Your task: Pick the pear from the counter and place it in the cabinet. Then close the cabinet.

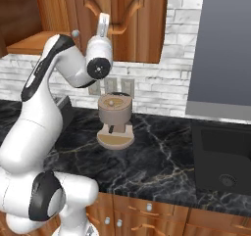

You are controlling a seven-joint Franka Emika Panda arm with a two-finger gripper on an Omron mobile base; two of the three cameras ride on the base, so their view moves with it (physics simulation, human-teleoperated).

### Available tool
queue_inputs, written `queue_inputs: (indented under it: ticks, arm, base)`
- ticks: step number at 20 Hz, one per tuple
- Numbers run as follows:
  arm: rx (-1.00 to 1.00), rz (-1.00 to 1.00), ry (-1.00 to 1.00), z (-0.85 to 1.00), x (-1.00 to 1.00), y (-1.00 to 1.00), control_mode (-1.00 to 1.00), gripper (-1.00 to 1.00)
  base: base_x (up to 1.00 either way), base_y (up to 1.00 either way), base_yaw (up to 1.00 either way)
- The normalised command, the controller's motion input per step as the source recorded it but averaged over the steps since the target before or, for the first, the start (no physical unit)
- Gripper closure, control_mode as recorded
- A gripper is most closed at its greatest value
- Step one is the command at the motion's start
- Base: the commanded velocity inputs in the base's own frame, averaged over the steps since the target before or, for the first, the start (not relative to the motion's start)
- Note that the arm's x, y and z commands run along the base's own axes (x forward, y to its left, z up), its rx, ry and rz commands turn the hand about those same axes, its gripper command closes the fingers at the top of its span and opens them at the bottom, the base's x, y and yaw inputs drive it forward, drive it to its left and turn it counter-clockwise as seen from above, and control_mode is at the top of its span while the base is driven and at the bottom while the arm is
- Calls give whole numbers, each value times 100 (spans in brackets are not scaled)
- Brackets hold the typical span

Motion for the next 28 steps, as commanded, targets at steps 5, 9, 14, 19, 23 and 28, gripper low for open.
queue_inputs:
  ticks: [5,9,14,19,23,28]
  arm:
    - [16,-22,27,13,-98,1,-100,-100]
    - [10,-16,45,24,-100,24,-100,-100]
    - [2,-7,50,22,-100,58,-100,-100]
    - [0,0,42,20,-100,75,-100,-100]
    - [0,0,24,1,-100,91,-100,-100]
    - [-4,0,4,0,-100,100,-100,-100]
  base:
    - [0,0,0]
    - [0,0,0]
    - [0,0,0]
    - [0,0,0]
    - [0,0,0]
    - [0,0,0]
